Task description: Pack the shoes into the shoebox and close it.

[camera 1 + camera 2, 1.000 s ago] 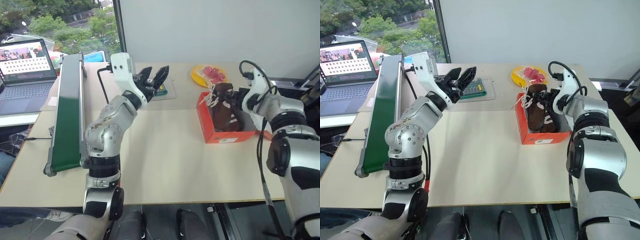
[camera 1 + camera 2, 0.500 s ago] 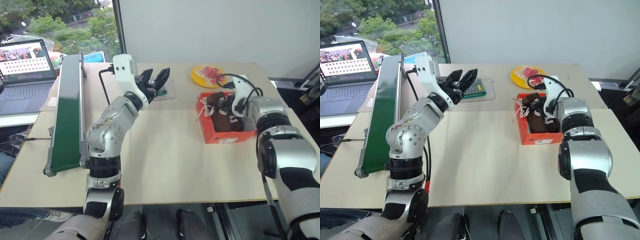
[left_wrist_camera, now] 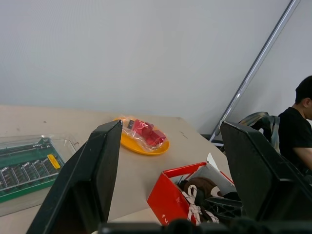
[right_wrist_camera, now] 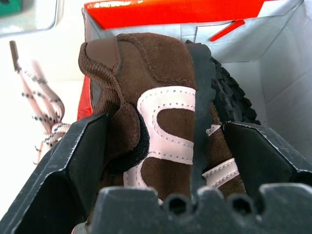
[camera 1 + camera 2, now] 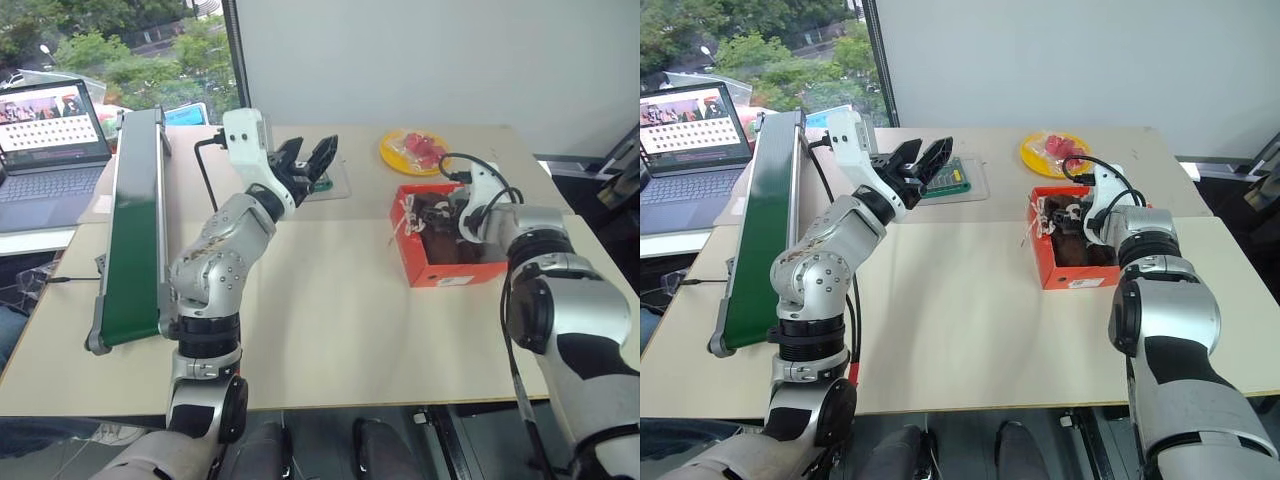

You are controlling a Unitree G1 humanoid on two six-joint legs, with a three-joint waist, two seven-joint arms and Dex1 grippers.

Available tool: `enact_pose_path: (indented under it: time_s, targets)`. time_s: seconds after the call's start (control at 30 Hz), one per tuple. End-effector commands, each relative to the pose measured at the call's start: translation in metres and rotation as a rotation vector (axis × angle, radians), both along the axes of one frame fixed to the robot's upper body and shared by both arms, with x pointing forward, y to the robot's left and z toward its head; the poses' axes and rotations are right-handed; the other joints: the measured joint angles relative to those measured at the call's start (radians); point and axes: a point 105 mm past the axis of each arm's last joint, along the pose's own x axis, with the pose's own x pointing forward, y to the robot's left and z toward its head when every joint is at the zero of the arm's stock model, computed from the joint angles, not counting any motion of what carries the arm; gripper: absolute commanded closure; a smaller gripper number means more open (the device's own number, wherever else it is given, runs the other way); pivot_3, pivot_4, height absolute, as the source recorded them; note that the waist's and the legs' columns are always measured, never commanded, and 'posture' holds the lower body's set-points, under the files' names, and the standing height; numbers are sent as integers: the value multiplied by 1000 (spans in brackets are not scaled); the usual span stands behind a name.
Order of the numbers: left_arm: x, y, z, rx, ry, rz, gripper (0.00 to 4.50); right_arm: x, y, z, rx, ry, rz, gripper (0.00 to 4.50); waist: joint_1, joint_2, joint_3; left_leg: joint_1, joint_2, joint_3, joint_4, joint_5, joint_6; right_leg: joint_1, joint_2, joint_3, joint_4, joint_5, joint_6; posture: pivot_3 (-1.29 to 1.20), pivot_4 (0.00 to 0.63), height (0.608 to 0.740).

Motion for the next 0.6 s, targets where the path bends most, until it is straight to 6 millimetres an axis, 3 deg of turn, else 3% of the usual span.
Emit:
enact_pose_path:
  time_s: [0.03,0.1,0.27,0.6]
  targets:
    - [-7,-1,14,-15,-60,-12,1108,1,1,1,-97,-5,48,15,0,0,0,0,0,0,0,0,0,0,0,0,0,0,0,0,150,740]
    - [-7,-2,14,-16,-59,-14,1108,4,7,11,-109,-48,86,15,1,0,0,0,0,0,0,0,0,0,0,0,0,0,0,0,150,740]
    - [-7,-2,13,-14,-57,-17,1108,9,20,45,62,-147,135,15,-1,0,0,0,0,0,0,0,0,0,0,0,0,0,0,0,150,740]
    - [-7,-3,13,-15,-59,-20,1108,9,12,94,34,-291,184,15,-1,0,0,0,0,0,0,0,0,0,0,0,0,0,0,0,150,740]
